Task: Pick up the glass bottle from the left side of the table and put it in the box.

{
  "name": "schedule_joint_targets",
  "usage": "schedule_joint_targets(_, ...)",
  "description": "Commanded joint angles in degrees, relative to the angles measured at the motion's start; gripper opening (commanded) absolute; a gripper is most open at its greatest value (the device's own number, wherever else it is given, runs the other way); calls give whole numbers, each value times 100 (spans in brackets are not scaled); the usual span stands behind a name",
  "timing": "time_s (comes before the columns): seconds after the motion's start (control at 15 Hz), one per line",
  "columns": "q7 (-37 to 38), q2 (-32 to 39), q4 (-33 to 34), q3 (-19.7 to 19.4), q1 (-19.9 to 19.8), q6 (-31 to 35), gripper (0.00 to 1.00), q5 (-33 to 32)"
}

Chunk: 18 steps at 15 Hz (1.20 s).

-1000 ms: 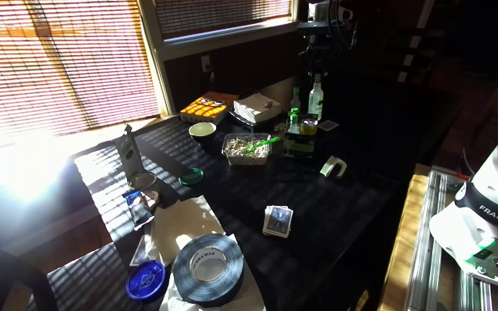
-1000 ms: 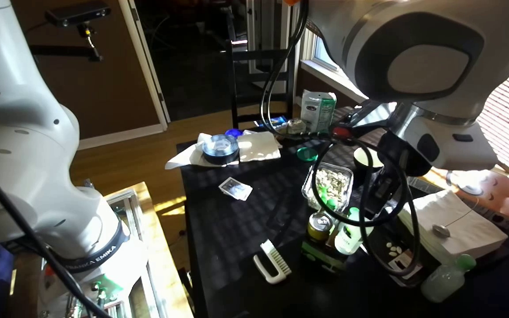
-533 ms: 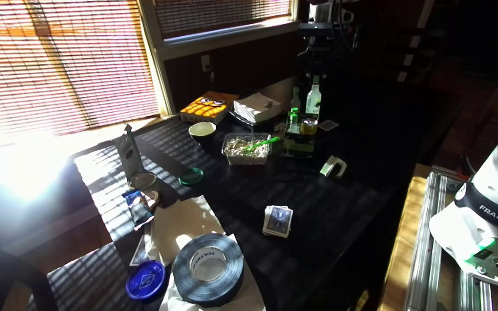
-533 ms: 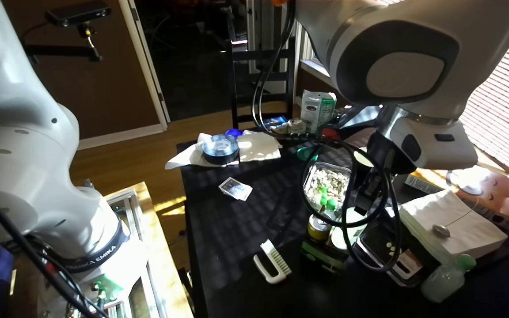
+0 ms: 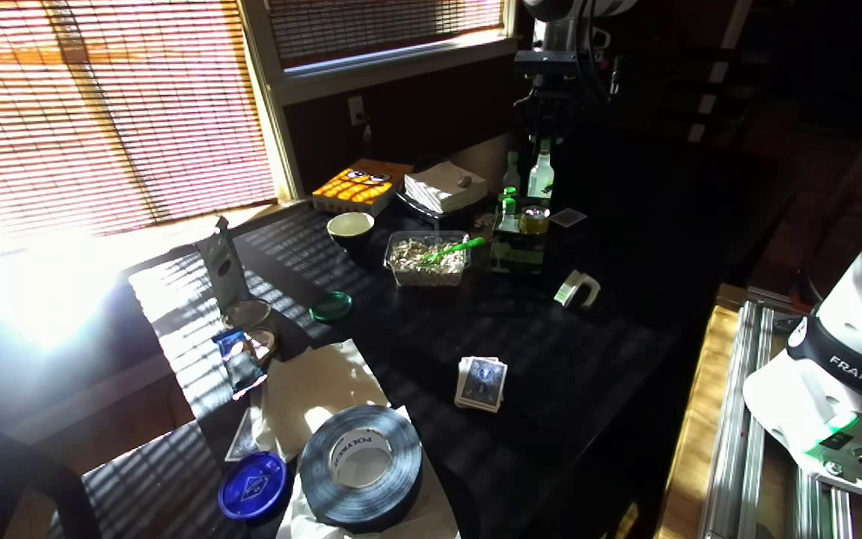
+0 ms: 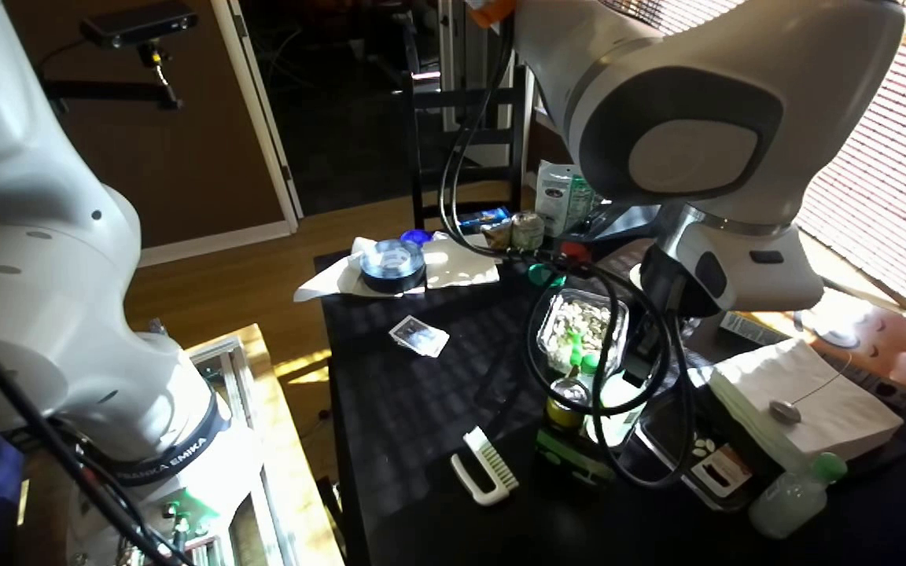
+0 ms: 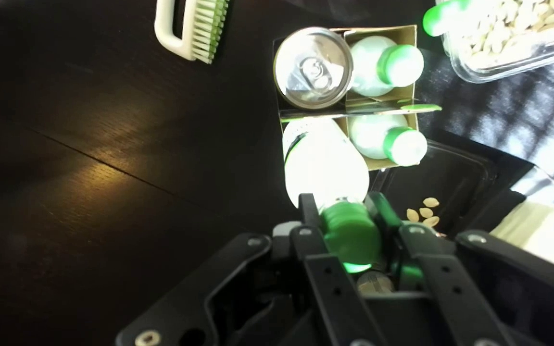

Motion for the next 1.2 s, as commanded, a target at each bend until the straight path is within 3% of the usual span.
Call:
schedule_joint_targets(0.0, 2, -153, -172, 21, 18, 293, 7, 170)
schedule_joint_targets(1.13, -11, 553, -359, 67, 168, 916, 7, 169)
